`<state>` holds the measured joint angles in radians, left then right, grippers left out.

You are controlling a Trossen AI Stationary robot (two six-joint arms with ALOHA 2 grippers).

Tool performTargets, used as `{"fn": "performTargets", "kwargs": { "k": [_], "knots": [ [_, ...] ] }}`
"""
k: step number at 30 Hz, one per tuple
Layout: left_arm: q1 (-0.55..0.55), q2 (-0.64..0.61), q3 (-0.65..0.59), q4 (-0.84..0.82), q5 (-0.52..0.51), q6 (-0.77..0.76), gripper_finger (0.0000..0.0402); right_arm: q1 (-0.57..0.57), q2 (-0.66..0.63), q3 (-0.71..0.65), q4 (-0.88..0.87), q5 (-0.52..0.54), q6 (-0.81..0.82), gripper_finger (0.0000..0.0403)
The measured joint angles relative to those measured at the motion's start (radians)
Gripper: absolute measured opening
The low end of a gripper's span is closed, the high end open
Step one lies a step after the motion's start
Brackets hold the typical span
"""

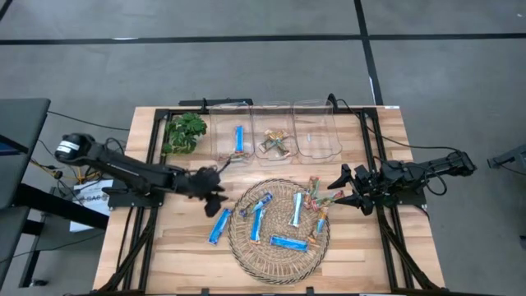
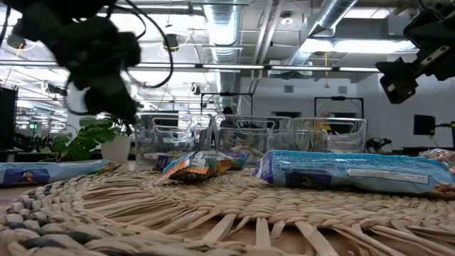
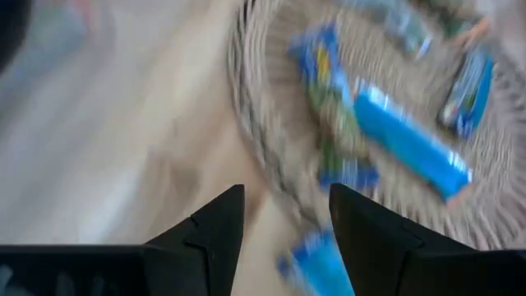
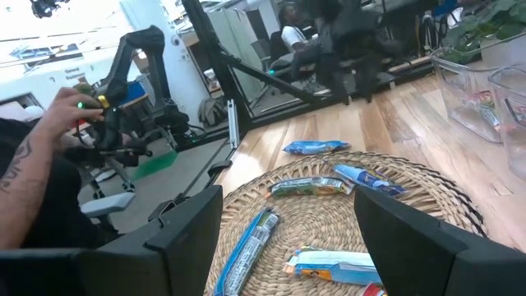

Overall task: Pick and place Granola Bars by type
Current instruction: Put the blue granola bar into the right transparent bin

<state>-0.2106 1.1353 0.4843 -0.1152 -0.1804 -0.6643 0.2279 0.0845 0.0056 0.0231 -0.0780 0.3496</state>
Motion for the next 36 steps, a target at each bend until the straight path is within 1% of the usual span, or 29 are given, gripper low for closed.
{"fn": "performTargets", "kwargs": {
  "k": [3, 9, 15, 21, 29, 36],
  "knots": [
    [-0.073, 0.000, 0.000, -0.093, 0.000, -0.141, 0.0174, 0.000, 0.000, 0.000, 0.000, 0.000, 0.000, 0.0271],
    [-0.207, 0.003, 0.010, -0.194, -0.008, -0.378, 0.0174, 0.000, 0.000, 0.000, 0.000, 0.000, 0.000, 0.0271],
    [-0.318, 0.054, 0.104, -0.345, -0.039, -0.531, 0.0174, 0.000, 0.000, 0.000, 0.000, 0.000, 0.000, 0.0271],
    [-0.365, 0.188, 0.231, -0.467, -0.043, -0.570, 0.0174, 0.000, 0.000, 0.000, 0.000, 0.000, 0.000, 0.0271],
    [-0.379, 0.345, 0.339, -0.483, -0.030, -0.570, 0.0174, 0.000, 0.000, 0.000, 0.000, 0.000, 0.000, 0.0271],
    [-0.387, 0.423, 0.391, -0.530, -0.008, -0.586, 0.0174, 0.000, 0.000, 0.000, 0.000, 0.000, 0.000, 0.0271]
  ]
}}
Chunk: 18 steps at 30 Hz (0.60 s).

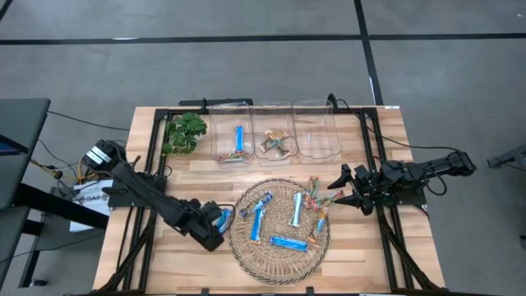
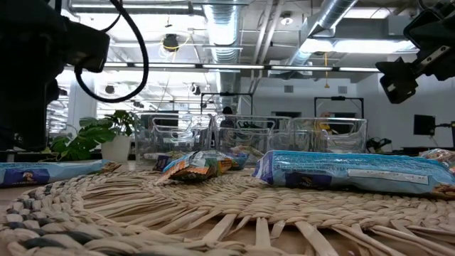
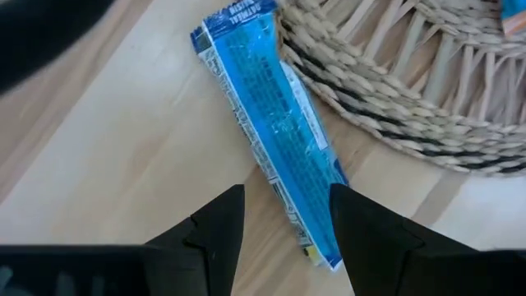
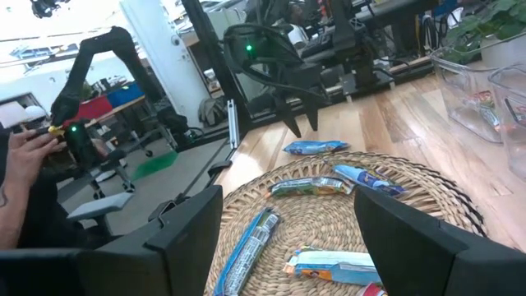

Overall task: Pick and place Granola Bars by type
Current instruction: Put the blue granola bar into the right transparent bin

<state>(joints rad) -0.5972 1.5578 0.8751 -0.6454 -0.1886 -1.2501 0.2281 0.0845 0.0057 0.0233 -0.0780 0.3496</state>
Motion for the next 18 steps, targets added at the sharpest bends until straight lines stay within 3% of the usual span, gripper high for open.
{"fn": "performTargets", "kwargs": {
  "k": [18],
  "knots": [
    [-0.022, 0.062, 0.031, 0.022, 0.010, -0.008, 0.0191, 0.000, -0.001, 0.000, 0.001, 0.000, 0.000, 0.0271]
  ]
}}
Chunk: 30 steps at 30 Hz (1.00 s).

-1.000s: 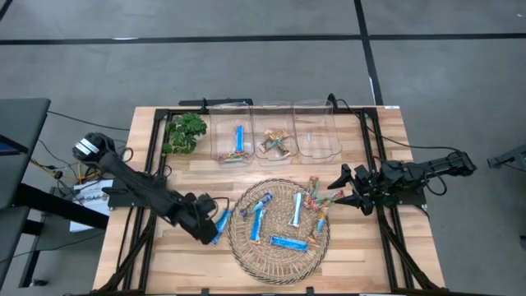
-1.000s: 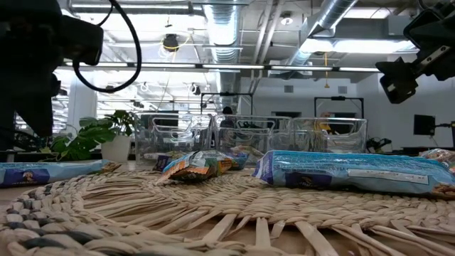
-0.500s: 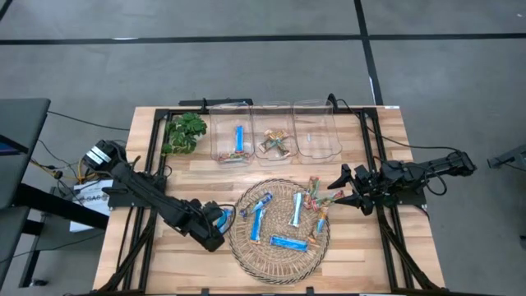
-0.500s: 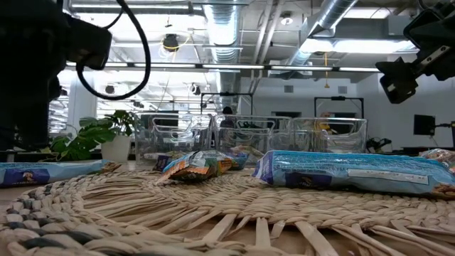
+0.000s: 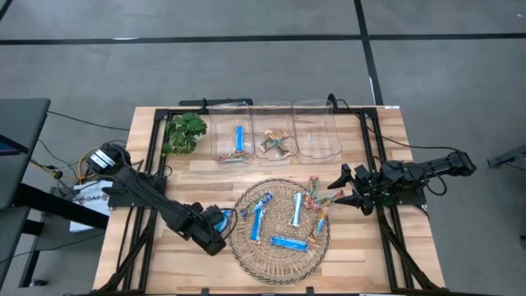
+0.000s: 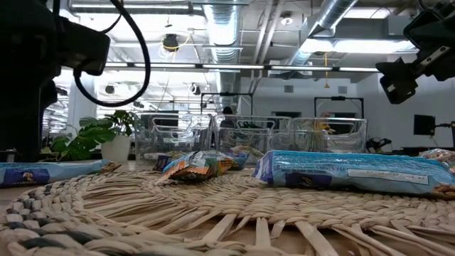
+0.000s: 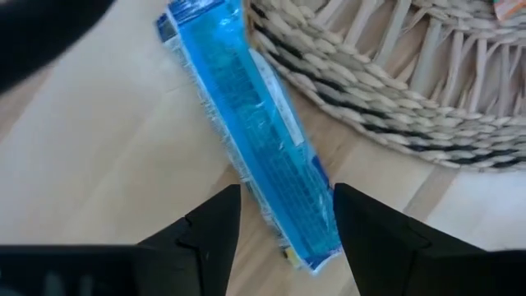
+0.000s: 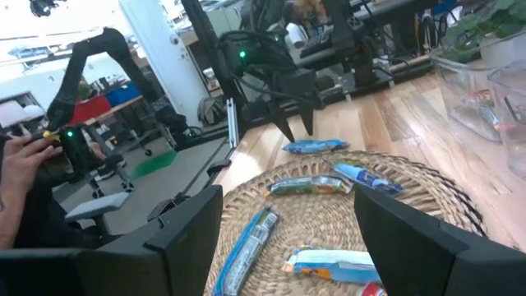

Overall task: Pick and place Granola Bars by type
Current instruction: Put the blue granola bar into the right transparent bin

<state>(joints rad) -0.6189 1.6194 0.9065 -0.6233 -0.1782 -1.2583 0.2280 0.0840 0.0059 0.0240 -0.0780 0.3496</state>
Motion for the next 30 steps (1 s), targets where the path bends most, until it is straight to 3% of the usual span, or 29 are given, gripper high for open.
{"fn": "performTargets", "kwargs": {
  "k": [19, 24, 30],
  "knots": [
    [-0.004, 0.070, 0.002, 0.057, -0.021, 0.016, 0.0215, 0.000, 0.004, 0.000, 0.007, 0.000, 0.000, 0.0271],
    [-0.003, 0.070, 0.002, 0.055, -0.029, 0.019, 0.0183, 0.000, 0.007, 0.000, 0.004, 0.000, 0.000, 0.0271],
    [-0.003, 0.070, 0.002, 0.054, -0.032, 0.041, 0.0106, 0.000, 0.007, 0.000, 0.007, 0.000, 0.000, 0.0271]
  ]
}}
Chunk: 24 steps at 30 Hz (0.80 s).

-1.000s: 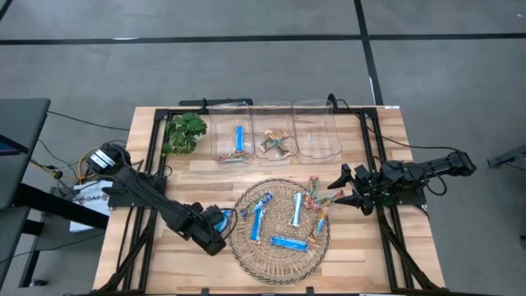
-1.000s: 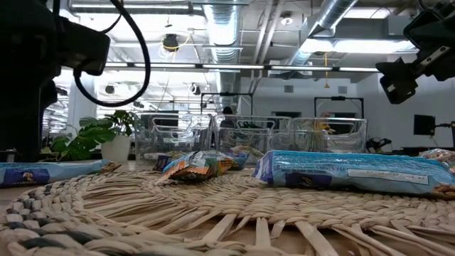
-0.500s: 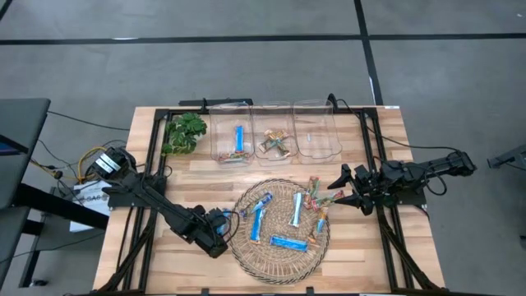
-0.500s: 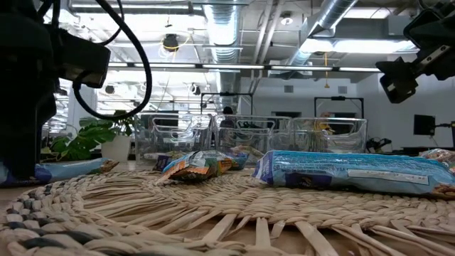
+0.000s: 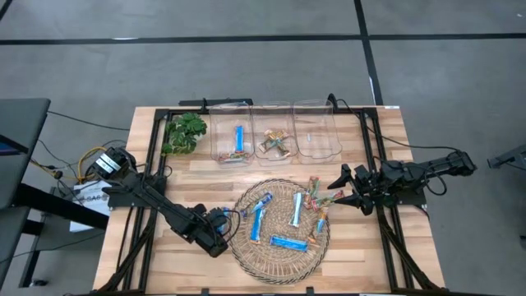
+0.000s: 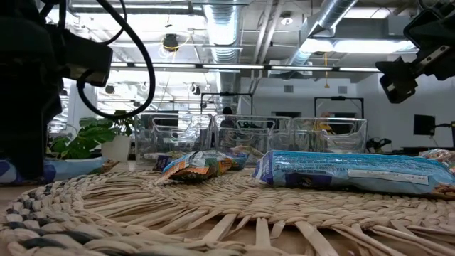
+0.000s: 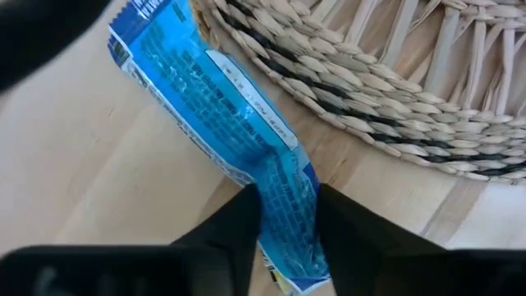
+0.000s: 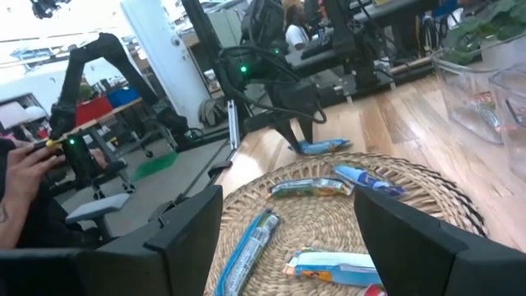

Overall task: Pick and place Granola Bars by type
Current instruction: Put the blue granola bar into the right transparent bin

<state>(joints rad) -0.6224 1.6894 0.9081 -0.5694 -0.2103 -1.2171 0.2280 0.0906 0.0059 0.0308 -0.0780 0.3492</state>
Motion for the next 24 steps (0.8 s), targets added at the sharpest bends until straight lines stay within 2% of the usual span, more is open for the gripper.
{"fn": "performTargets", "kwargs": {
  "k": [6, 16, 20, 24],
  "knots": [
    [0.002, 0.000, 0.000, 0.012, -0.012, 0.035, 0.0049, 0.000, 0.000, 0.000, 0.000, 0.000, 0.000, 0.0271],
    [0.011, -0.074, 0.000, 0.190, -0.091, 0.177, 0.0044, 0.000, 0.000, 0.000, 0.000, 0.000, 0.000, 0.0271],
    [0.031, -0.121, 0.000, 0.334, -0.191, 0.337, 0.0044, 0.000, 0.000, 0.000, 0.000, 0.000, 0.000, 0.0271],
    [0.060, -0.149, 0.000, 0.528, -0.334, 0.586, 0.0045, 0.000, 0.000, 0.000, 0.000, 0.000, 0.000, 0.0271]
  ]
}}
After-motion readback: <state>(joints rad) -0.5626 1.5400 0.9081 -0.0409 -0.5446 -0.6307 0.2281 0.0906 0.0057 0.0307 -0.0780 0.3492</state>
